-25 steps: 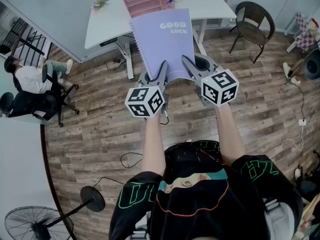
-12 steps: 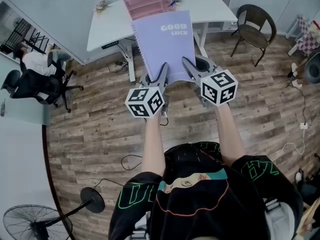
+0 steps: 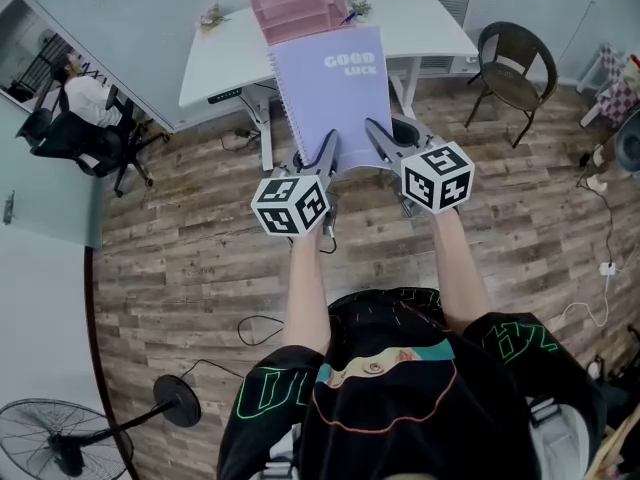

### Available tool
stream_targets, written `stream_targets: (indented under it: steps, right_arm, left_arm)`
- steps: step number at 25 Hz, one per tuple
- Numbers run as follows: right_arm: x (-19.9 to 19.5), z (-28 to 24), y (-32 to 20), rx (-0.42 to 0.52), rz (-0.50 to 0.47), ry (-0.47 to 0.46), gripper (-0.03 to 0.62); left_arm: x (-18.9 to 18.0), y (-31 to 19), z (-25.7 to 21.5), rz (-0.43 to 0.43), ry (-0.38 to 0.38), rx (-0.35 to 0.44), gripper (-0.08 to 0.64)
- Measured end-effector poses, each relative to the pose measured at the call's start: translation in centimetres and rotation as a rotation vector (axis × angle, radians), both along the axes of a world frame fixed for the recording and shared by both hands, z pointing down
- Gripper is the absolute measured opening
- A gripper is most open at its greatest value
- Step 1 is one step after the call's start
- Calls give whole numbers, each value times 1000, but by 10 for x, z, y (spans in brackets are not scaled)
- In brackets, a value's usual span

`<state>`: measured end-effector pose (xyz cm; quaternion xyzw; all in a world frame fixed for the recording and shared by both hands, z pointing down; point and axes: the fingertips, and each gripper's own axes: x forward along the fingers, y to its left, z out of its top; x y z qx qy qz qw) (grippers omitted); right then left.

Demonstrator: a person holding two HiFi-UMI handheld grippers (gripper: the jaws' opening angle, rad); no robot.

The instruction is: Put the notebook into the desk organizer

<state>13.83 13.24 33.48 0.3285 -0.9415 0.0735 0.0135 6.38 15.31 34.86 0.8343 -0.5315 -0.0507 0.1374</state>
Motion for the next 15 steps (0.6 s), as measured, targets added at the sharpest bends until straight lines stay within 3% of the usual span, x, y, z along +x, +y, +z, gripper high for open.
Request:
stream_targets:
  steps: [15]
  right_arm:
    - [-16, 12, -30, -13, -28, -4, 54]
  left_arm:
    - [-16, -28, 11, -17, 0, -20, 61]
